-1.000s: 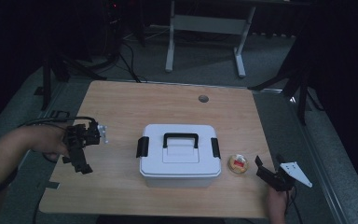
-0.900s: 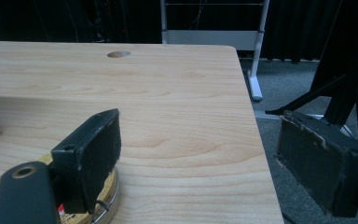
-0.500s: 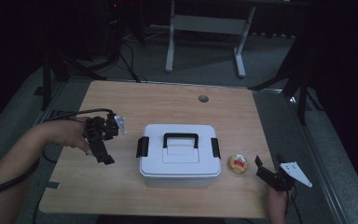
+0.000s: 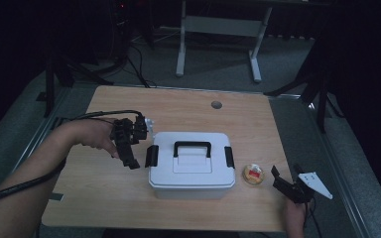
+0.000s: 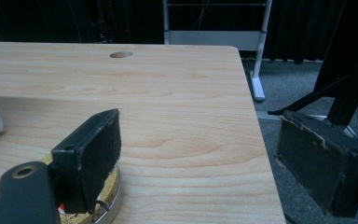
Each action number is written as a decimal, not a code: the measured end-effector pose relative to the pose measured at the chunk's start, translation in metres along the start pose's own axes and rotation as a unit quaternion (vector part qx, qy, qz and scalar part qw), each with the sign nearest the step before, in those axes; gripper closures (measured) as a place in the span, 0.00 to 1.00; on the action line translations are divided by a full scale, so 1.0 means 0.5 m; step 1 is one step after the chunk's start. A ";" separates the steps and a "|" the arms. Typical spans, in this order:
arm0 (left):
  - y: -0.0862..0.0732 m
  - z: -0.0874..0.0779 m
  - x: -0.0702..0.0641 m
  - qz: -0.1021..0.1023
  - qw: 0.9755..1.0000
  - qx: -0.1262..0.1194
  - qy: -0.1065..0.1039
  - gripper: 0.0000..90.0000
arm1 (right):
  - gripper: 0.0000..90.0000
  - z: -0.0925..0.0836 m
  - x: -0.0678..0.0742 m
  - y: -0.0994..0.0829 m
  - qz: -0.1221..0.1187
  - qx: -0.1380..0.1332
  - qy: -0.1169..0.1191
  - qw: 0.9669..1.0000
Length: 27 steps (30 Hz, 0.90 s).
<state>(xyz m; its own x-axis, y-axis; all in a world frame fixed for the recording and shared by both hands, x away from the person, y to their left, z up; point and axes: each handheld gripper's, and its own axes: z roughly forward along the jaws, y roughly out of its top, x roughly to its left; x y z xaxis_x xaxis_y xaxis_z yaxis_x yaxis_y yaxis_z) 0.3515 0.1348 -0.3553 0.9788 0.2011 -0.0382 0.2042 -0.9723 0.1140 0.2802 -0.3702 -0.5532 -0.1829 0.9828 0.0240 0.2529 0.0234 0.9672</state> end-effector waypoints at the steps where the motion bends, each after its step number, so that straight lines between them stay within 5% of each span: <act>1: 0.007 0.000 0.001 0.001 1.000 0.004 -0.003 0.17 | 0.15 0.000 0.000 0.000 0.000 0.000 0.001 1.000; 27: 0.152 0.021 0.006 0.060 0.998 0.014 -0.013 0.21 | 0.15 -0.001 -0.002 0.000 0.006 -0.003 0.007 1.000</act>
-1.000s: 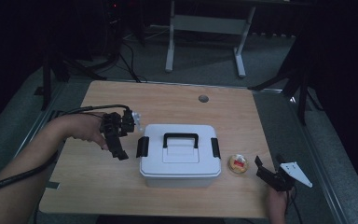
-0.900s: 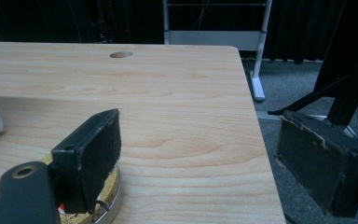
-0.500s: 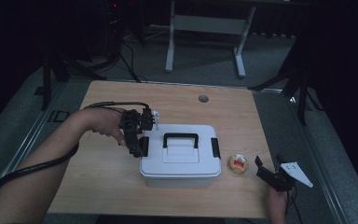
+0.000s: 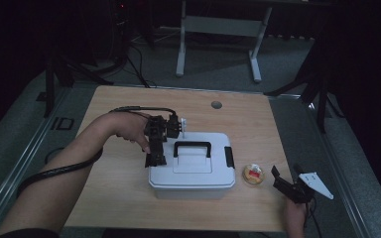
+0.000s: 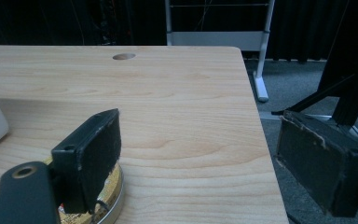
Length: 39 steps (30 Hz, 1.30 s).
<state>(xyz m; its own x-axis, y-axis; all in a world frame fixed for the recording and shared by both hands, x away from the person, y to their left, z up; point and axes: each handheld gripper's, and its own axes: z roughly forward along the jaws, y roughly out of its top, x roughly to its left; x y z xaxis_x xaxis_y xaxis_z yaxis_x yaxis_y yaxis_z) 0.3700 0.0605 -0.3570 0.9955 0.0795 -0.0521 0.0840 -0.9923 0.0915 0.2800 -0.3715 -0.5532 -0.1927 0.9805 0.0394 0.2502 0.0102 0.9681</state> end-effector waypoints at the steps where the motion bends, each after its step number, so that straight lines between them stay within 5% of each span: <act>1: 0.004 0.001 0.000 0.004 1.000 0.001 0.003 0.21 | 0.15 0.000 0.000 0.000 0.000 0.000 0.000 1.000; 11: 0.038 0.019 0.012 0.016 1.000 0.014 -0.001 0.32 | 0.15 0.000 -0.001 0.000 0.000 -0.001 0.002 1.000; 23: 0.062 0.032 0.021 0.031 0.999 0.019 0.010 0.63 | 0.15 0.000 -0.001 0.000 0.000 -0.002 0.003 1.000; 27: 0.065 0.031 0.025 0.021 0.999 0.025 0.012 0.76 | 0.15 0.000 0.000 0.000 0.000 -0.001 0.003 1.000; 33: 0.072 0.033 0.021 0.005 0.999 0.038 -0.011 0.91 | 0.15 0.001 0.001 0.000 -0.002 -0.001 0.003 1.000; 39: 0.073 0.031 0.023 -0.007 0.999 0.037 -0.016 0.92 | 0.15 0.001 0.001 0.000 -0.002 -0.001 0.003 1.000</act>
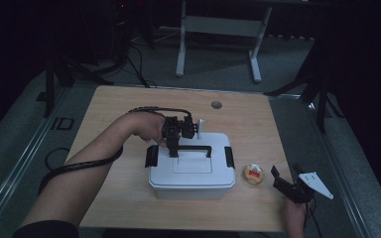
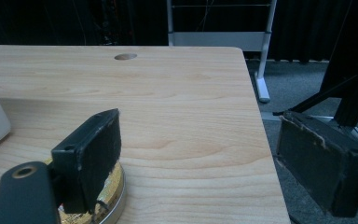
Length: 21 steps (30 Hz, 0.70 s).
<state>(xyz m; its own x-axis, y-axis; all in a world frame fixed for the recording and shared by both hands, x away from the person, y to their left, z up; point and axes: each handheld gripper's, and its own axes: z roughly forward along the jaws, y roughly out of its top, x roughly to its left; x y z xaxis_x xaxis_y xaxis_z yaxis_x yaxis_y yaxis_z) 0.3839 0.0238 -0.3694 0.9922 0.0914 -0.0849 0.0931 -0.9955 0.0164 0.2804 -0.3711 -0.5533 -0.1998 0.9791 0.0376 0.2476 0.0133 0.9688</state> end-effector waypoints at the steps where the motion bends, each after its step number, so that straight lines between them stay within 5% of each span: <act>1: -0.001 0.000 -0.001 0.000 1.000 0.000 0.000 0.92 | 0.15 0.000 0.000 0.000 0.000 0.000 0.000 1.000; 12: -0.006 -0.012 -0.002 -0.001 1.000 -0.011 -0.003 0.92 | 0.15 0.000 0.000 0.000 0.000 0.000 0.000 1.000; 21: -0.018 -0.053 -0.011 -0.005 1.000 -0.027 0.006 0.92 | 0.15 0.000 0.000 0.000 -0.001 0.000 0.000 1.000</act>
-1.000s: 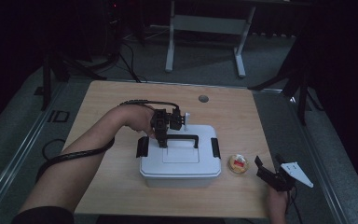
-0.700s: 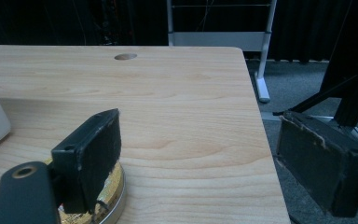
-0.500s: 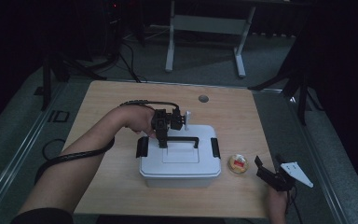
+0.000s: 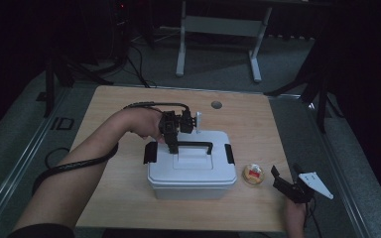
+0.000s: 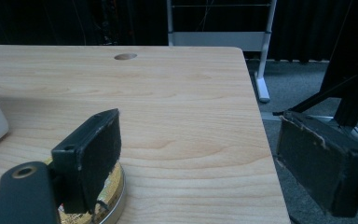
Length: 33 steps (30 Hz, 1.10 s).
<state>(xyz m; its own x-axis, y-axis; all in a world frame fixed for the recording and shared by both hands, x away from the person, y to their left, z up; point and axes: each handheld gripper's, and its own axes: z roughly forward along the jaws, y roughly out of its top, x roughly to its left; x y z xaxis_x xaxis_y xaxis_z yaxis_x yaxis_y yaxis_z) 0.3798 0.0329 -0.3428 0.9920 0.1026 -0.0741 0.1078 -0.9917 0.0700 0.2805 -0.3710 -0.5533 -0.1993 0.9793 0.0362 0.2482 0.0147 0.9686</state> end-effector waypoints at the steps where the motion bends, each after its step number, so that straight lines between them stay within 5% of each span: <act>1: -0.001 -0.003 -0.001 0.003 1.000 0.002 0.001 0.92 | 0.15 0.000 0.000 0.000 0.000 0.000 0.000 1.000; 11: -0.041 -0.055 -0.010 -0.008 1.000 -0.012 0.013 0.92 | 0.15 0.000 0.000 0.000 -0.001 0.001 0.000 1.000; 20: -0.108 -0.077 -0.005 -0.042 0.999 -0.016 0.022 0.92 | 0.15 0.000 0.002 0.000 -0.001 0.002 -0.002 1.000; 33: -0.273 -0.088 -0.004 -0.124 0.992 -0.017 0.024 0.92 | 0.15 0.001 0.003 0.000 -0.006 0.004 -0.004 1.000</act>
<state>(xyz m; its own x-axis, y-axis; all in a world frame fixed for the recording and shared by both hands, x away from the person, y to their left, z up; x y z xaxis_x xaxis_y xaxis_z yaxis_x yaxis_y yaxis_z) 0.3663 0.1715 -0.3087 0.9363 0.3483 -0.0451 0.3511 -0.9321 0.0888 0.2806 -0.3695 -0.5531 -0.1941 0.9807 0.0225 0.2542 0.0281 0.9668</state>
